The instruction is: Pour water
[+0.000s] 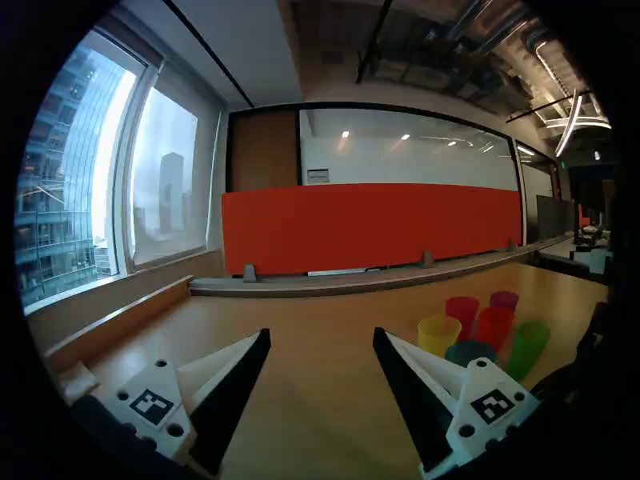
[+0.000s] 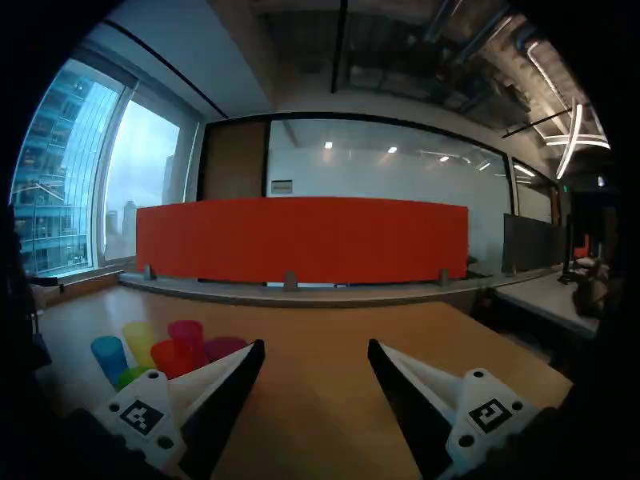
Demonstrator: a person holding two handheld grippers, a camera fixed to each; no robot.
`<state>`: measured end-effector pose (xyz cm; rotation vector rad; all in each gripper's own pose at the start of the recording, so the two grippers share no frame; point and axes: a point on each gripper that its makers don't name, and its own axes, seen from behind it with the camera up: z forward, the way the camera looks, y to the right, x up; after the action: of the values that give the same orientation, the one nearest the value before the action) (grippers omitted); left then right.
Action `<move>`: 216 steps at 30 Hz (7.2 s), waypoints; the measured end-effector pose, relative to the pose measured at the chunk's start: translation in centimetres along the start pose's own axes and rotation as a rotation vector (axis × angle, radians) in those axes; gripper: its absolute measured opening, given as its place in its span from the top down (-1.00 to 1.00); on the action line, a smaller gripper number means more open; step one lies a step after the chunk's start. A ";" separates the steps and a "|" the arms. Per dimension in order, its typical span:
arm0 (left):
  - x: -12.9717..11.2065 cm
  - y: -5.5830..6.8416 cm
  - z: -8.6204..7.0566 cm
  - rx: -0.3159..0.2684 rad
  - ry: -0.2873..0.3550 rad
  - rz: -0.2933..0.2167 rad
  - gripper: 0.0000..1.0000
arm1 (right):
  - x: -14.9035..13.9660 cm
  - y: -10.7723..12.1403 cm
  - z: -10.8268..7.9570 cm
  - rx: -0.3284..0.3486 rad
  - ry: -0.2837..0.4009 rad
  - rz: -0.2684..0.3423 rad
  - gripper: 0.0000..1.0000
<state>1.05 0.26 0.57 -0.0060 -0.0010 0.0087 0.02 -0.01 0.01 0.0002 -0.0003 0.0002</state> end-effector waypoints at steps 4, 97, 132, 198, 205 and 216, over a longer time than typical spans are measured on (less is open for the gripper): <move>2.1 0.2 0.4 -0.016 0.009 0.016 -0.91 | 1.0 -0.2 0.4 0.011 -0.011 0.008 -1.00; 11.1 11.9 0.5 -0.688 -0.109 0.028 -0.91 | 11.1 -12.4 -2.1 0.658 -0.125 -0.106 -1.00; 0.1 14.9 0.5 -0.764 -0.317 0.124 -0.91 | 1.2 -13.5 -3.6 0.785 -0.271 -0.209 -1.00; -10.3 20.0 2.7 -0.862 -0.566 0.240 -0.91 | -8.0 -16.1 -2.9 0.875 -0.414 -0.257 -1.00; -10.5 20.2 2.9 -0.864 -0.566 0.244 -0.91 | -8.0 -15.9 -2.8 0.871 -0.410 -0.254 -1.00; -10.9 20.3 3.5 -0.852 -0.566 0.260 -0.89 | -8.1 -15.8 -2.7 0.869 -0.407 -0.249 -1.00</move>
<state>-10.05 20.46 3.90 -0.8558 -0.5698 0.2694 -8.06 -15.78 -2.72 0.8690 -0.4069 -0.2487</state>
